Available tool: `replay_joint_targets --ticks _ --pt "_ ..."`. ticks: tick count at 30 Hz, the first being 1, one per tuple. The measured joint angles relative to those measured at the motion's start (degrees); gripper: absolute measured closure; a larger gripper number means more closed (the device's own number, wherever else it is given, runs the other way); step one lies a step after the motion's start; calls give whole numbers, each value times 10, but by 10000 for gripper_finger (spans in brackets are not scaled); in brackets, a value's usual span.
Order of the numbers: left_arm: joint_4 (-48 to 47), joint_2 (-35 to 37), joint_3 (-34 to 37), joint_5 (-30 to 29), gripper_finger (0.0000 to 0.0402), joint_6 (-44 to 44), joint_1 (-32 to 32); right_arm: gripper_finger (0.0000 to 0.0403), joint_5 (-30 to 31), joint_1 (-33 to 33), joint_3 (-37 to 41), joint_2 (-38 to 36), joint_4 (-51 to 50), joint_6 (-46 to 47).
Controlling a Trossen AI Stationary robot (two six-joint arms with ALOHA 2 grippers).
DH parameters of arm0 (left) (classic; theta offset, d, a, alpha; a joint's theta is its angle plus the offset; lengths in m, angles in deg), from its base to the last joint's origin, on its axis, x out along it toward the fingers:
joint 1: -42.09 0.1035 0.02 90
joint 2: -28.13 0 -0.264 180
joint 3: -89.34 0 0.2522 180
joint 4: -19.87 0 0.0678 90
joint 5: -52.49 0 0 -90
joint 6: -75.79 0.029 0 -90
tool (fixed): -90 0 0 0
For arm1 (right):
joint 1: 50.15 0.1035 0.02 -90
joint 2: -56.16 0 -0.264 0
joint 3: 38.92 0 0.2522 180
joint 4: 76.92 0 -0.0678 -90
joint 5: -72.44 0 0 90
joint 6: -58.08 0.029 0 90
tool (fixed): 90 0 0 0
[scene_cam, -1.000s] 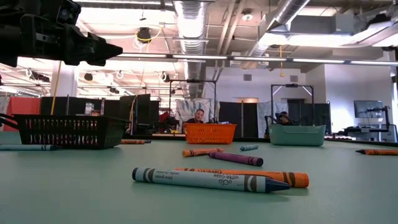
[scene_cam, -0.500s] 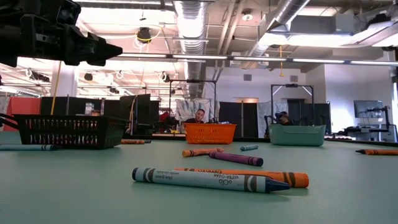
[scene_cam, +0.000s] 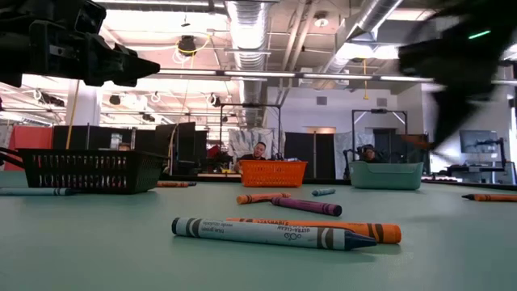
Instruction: Sort crayons
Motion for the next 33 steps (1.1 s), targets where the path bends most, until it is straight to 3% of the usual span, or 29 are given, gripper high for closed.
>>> replay_joint_targets --ticks 3,8,12,16,22,27,33 --pt "0 0 0 0 319 0 0 401 41 -91 0 15 114 -155" --pt "-4 0 0 -3 319 -1 0 402 6 -239 -3 63 365 -422" --pt "-6 0 0 -3 319 2 0 402 -4 -333 -46 112 453 -560" --pt "-9 0 0 -17 319 14 0 402 -22 -398 -126 178 453 -682" --pt "-14 0 0 -34 319 20 0 402 -29 -424 -271 283 396 -808" --pt "-20 0 0 -35 319 24 0 396 -22 -432 -372 335 296 -849" --pt "-23 0 0 -39 319 38 0 353 -19 -434 -409 350 235 -872"
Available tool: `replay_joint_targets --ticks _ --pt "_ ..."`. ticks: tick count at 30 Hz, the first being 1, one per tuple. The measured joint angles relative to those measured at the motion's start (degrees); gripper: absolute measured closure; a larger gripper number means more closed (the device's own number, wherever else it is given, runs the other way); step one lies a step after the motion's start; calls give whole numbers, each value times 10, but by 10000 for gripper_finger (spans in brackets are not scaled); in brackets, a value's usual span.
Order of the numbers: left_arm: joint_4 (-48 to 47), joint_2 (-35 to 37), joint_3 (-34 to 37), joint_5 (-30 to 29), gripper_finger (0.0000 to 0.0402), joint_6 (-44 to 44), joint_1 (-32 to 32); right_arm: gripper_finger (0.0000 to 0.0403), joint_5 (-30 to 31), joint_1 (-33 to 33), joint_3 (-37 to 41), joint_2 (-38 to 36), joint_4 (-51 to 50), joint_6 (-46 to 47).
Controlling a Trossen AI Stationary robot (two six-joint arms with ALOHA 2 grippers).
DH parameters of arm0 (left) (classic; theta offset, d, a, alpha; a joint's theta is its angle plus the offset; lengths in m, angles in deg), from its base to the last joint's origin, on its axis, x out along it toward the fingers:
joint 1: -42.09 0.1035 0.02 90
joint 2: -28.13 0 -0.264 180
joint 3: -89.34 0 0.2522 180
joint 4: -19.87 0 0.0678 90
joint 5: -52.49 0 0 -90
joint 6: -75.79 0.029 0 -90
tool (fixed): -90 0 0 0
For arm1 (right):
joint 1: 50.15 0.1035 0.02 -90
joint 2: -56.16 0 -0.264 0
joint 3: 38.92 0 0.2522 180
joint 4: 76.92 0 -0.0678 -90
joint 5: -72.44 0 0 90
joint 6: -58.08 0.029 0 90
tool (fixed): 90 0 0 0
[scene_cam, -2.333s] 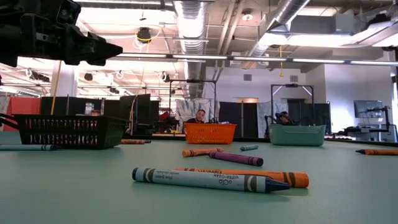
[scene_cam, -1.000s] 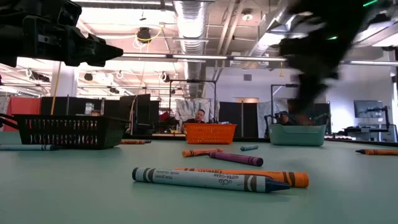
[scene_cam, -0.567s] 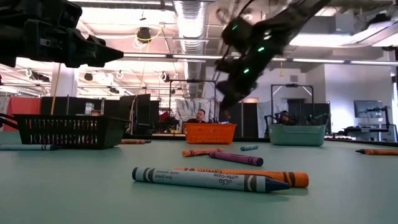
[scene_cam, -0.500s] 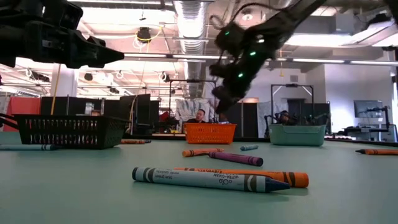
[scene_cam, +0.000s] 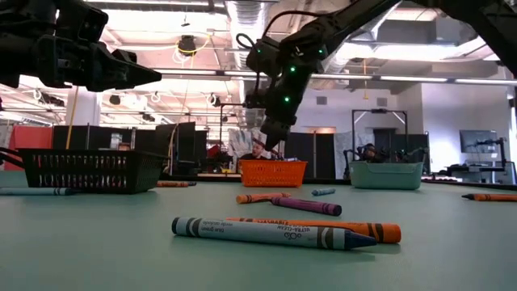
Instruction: Sort crayons
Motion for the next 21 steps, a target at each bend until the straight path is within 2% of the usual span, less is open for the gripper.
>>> replay_joint_targets --ticks 5,10,14,17,21 --pt "0 0 0 -3 319 -1 0 319 16 -5 -1 -4 -8 -1" --pt "0 0 0 -3 319 -4 0 303 33 3 -1 -17 -24 0" --pt "0 0 0 -3 319 -4 0 301 27 31 -18 -46 -94 55" --pt "0 0 0 -5 319 -4 0 301 1 66 -34 -80 -163 136" --pt "1 0 0 -6 319 -4 0 301 -103 126 -37 -128 -261 260"
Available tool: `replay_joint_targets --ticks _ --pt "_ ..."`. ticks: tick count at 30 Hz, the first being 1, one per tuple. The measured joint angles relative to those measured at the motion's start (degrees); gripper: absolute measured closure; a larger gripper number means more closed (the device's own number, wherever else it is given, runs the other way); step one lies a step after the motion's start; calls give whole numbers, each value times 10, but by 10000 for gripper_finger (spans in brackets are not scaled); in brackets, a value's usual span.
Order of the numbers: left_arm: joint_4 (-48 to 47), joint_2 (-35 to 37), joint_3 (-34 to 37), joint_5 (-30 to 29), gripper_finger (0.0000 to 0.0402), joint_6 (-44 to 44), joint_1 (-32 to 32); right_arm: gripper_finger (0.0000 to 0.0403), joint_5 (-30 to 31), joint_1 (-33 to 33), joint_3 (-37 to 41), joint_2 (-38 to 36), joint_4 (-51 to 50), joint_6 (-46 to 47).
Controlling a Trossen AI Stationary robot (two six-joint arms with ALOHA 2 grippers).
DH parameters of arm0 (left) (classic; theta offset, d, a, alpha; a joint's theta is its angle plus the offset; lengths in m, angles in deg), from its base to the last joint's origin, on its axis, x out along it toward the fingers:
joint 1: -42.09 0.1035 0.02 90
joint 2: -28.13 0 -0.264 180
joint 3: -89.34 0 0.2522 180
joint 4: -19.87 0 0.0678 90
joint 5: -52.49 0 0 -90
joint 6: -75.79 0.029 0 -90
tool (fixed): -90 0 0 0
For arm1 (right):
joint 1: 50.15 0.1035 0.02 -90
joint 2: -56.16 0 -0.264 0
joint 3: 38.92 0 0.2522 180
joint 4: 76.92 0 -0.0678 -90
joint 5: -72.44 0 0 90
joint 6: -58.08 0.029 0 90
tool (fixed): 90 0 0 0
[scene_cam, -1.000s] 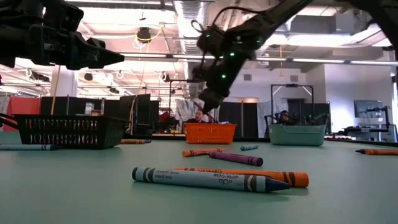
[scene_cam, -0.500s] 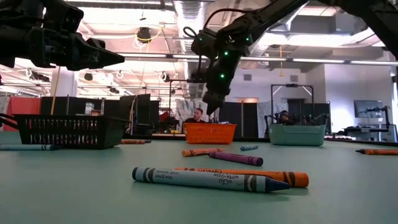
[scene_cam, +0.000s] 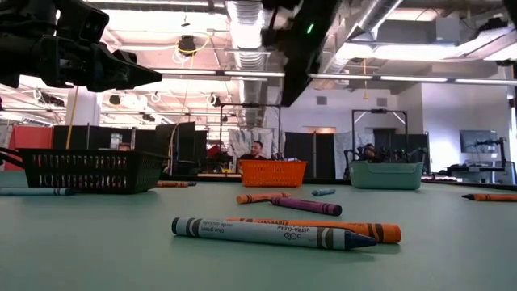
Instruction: Sort crayons
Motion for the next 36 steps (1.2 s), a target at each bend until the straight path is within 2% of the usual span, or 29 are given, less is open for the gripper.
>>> replay_joint_targets --ticks 3,6,13,19,23,29,36 --pt "2 0 0 0 319 -1 0 301 -64 57 1 -27 -78 91" --pt "7 0 0 7 319 -15 0 301 -58 137 28 -56 -106 187" --pt "10 0 0 47 319 -36 0 301 -52 336 144 -111 -44 462" --pt "17 0 0 49 319 -42 0 301 -50 450 204 -93 2 624" --pt "20 0 0 49 319 -48 0 301 -67 482 214 -57 24 655" --pt "18 0 0 49 319 -52 0 301 -135 494 214 12 39 687" --pt "18 0 0 46 319 -42 0 301 -138 488 214 34 26 707"
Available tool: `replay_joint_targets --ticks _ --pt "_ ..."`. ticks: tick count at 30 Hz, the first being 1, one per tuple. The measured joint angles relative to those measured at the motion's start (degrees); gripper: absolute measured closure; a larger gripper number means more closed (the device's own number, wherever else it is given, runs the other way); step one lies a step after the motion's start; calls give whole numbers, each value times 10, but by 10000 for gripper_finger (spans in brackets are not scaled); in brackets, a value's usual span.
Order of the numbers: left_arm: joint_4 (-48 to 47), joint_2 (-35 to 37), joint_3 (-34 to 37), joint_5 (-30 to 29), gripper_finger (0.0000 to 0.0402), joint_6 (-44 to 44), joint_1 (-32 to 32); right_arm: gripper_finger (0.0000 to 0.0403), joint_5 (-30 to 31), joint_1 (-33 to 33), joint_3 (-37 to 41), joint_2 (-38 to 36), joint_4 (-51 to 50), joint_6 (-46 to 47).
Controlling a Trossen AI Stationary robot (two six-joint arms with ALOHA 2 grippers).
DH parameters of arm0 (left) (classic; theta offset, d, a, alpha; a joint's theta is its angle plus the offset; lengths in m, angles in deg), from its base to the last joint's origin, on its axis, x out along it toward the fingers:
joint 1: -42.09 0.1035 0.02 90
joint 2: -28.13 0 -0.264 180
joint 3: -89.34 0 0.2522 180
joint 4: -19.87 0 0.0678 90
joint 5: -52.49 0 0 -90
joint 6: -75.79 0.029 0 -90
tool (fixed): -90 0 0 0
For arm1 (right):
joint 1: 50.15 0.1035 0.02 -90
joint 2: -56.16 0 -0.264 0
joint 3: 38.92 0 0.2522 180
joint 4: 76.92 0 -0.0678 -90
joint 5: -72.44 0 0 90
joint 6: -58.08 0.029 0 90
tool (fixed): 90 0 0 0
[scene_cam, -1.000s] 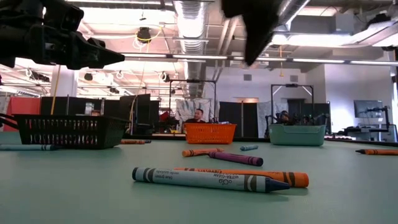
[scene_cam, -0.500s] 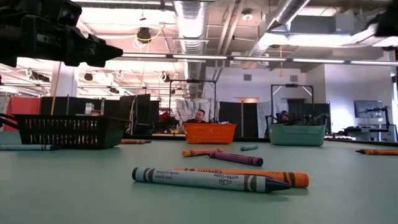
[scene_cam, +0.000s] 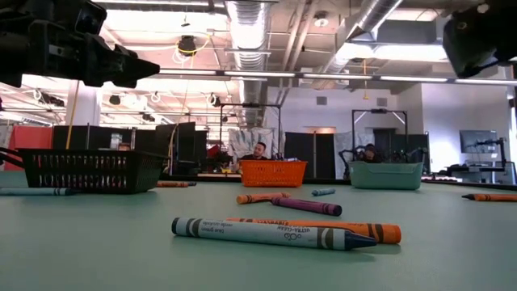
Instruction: Sort crayons
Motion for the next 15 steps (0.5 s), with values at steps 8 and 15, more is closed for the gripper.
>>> replay_joint_targets --ticks 8,15 --pt "2 0 0 -1 319 27 0 301 0 7 6 -4 -47 14" --pt "3 0 0 -1 319 29 0 301 -5 4 56 -6 17 14"
